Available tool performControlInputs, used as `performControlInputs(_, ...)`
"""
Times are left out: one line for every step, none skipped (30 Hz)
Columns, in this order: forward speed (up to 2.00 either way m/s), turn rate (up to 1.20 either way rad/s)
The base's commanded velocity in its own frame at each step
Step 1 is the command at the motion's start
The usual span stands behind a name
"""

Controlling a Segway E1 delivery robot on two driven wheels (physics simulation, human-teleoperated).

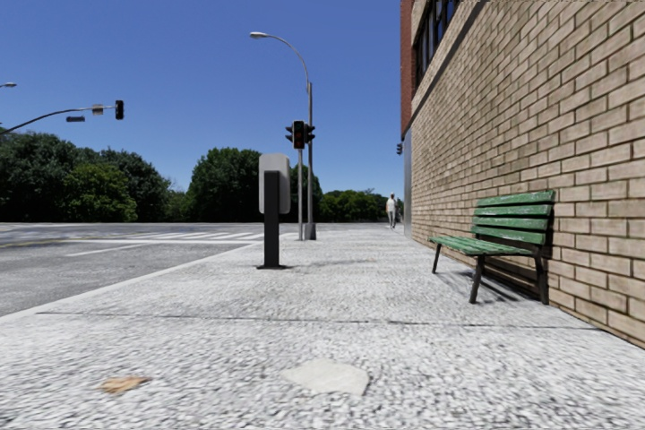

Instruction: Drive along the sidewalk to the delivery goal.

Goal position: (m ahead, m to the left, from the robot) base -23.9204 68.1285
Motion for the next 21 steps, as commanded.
performControlInputs(2.00, 0.00)
performControlInputs(2.00, 0.00)
performControlInputs(2.00, 0.00)
performControlInputs(2.00, 0.00)
performControlInputs(2.00, 0.00)
performControlInputs(2.00, 0.00)
performControlInputs(2.00, 0.00)
performControlInputs(2.00, 0.00)
performControlInputs(2.00, 0.00)
performControlInputs(2.00, 0.00)
performControlInputs(2.00, 0.00)
performControlInputs(2.00, 0.00)
performControlInputs(2.00, 0.00)
performControlInputs(2.00, -0.59)
performControlInputs(2.00, -0.59)
performControlInputs(2.00, -1.20)
performControlInputs(2.00, -1.20)
performControlInputs(2.00, -1.20)
performControlInputs(2.00, -1.20)
performControlInputs(2.00, -1.20)
performControlInputs(2.00, -1.20)
